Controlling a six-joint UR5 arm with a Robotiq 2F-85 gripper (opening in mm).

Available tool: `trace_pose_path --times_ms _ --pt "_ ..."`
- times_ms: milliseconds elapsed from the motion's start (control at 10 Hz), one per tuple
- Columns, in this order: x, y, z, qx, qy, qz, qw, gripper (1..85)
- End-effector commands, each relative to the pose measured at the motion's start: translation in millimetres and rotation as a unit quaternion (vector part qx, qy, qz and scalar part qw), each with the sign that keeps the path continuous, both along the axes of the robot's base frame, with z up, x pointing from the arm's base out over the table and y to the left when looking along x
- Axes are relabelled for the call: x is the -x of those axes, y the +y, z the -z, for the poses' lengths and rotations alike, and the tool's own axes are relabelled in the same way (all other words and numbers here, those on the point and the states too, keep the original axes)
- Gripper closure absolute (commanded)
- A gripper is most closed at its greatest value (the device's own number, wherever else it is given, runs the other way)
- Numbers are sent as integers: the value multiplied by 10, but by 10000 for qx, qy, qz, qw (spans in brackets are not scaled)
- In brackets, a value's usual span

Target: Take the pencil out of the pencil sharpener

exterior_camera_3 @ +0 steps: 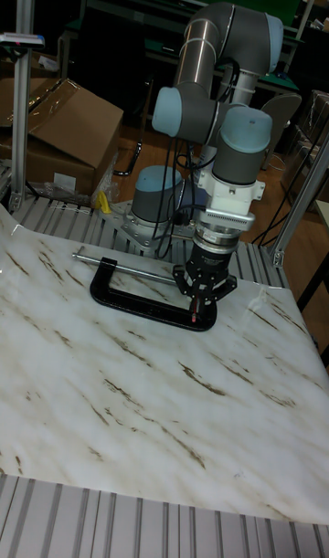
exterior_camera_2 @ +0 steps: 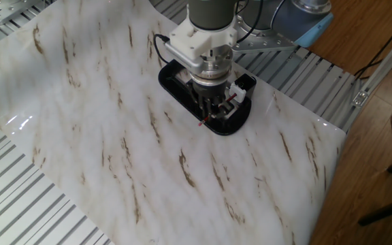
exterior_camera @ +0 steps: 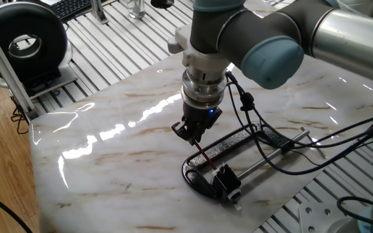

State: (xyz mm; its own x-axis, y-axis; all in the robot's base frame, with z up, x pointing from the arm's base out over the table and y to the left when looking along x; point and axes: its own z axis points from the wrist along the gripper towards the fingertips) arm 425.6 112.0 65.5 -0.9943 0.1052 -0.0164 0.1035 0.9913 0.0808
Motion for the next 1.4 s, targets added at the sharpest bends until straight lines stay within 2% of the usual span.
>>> trace_pose_path --times_ms 0,300,600,800,1100,1300 --pt "-33 38 -4 -80 -46 25 10000 637" --pt "-30 34 36 -50 -43 63 10000 647" --pt "-15 20 36 -22 4 190 9998 797" --pt "-38 9 43 -16 -2 213 9998 847" --pt "-138 -6 17 31 -36 177 9998 847" --pt "-219 9 -34 79 22 135 9999 847"
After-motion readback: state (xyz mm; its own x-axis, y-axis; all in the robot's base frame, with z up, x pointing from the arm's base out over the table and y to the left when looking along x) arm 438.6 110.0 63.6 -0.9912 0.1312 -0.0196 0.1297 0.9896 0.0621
